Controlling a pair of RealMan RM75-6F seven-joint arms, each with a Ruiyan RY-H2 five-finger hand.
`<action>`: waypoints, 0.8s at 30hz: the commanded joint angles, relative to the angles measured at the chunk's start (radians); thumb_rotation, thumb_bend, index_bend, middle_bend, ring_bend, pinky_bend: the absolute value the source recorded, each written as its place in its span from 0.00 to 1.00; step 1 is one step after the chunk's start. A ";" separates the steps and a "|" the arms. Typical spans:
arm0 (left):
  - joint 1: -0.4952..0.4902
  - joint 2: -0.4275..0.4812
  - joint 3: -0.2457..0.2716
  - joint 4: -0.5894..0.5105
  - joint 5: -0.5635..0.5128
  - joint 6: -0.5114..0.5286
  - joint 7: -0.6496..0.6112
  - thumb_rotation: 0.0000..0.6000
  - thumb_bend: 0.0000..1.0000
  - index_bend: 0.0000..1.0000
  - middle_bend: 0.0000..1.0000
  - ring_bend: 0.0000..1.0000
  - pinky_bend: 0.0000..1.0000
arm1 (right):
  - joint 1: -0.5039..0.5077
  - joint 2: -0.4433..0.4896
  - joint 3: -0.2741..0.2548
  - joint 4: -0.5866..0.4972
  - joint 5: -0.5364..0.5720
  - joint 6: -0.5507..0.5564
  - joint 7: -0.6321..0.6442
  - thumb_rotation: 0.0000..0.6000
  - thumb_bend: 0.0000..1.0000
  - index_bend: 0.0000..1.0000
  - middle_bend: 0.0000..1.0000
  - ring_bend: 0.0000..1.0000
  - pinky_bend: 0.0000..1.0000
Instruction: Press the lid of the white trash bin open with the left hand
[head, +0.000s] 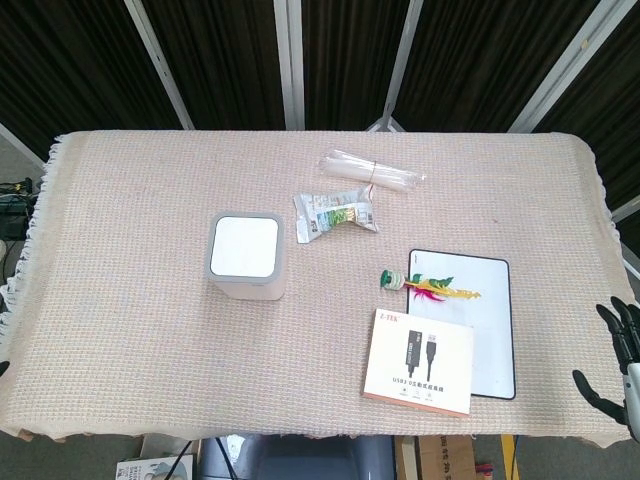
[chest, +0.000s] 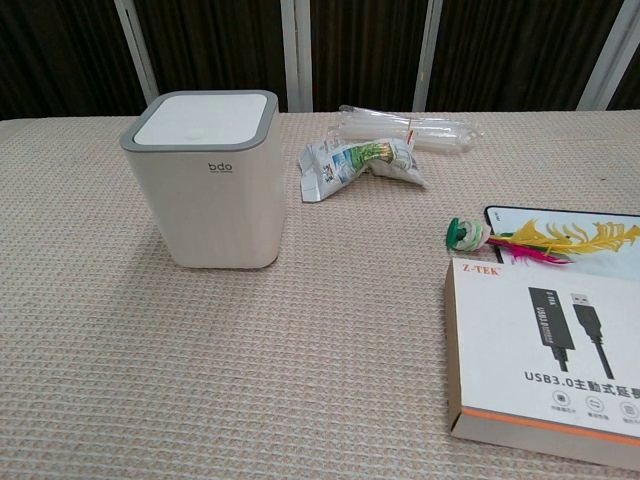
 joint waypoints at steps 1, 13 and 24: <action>-0.063 0.066 -0.039 -0.063 -0.007 -0.064 0.012 1.00 0.16 0.16 0.27 0.17 0.16 | 0.002 -0.001 -0.002 -0.001 -0.002 -0.007 -0.008 1.00 0.27 0.12 0.06 0.01 0.00; -0.356 0.243 -0.152 -0.271 -0.047 -0.445 0.019 1.00 0.44 0.16 0.75 0.59 0.56 | 0.007 -0.010 -0.004 -0.011 -0.001 -0.021 -0.041 1.00 0.27 0.12 0.06 0.01 0.00; -0.553 0.228 -0.212 -0.372 -0.250 -0.679 0.253 1.00 0.74 0.20 0.87 0.70 0.64 | 0.006 -0.009 -0.003 -0.012 0.004 -0.022 -0.038 1.00 0.27 0.12 0.06 0.02 0.00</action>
